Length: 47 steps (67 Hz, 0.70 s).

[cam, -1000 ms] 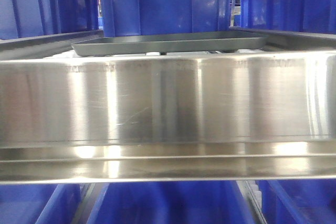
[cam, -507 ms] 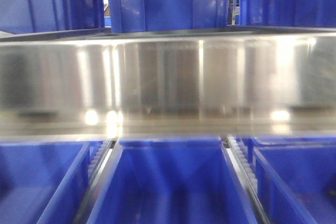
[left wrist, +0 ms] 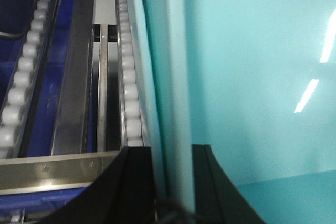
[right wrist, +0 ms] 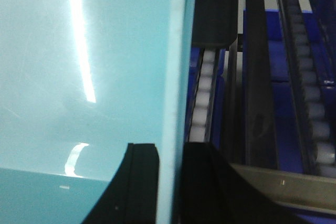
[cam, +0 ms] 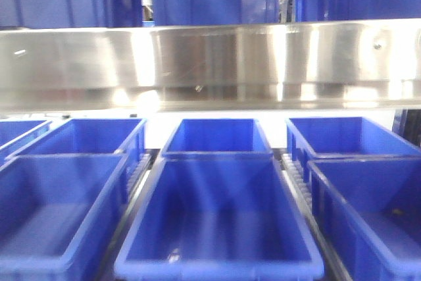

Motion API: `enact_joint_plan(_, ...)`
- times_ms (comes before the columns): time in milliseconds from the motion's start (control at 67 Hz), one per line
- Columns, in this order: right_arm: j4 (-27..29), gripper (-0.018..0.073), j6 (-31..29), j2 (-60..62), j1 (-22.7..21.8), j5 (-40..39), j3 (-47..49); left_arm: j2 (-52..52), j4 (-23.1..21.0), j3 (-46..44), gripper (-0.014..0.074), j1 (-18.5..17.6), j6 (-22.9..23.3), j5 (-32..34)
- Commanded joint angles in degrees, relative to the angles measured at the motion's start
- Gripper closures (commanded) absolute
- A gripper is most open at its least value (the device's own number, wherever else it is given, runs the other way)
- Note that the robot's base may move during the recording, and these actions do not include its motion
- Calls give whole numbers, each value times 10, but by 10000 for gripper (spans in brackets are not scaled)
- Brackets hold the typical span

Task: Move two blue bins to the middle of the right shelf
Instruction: 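Back the base away and turn, still gripping the bin with both grippers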

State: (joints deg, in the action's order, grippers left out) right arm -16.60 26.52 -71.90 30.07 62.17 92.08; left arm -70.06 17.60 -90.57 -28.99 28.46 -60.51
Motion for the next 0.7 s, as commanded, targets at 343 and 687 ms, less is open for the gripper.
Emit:
enact_joint_plan(343, -7, 721, -8, 11, -1, -48, 11, 10, 10, -11, 707, -2, -13, 50)
enact_joint_plan(687, -7, 721, -8, 11, -1, -48, 11, 10, 10, -11, 707, -2, -13, 50)
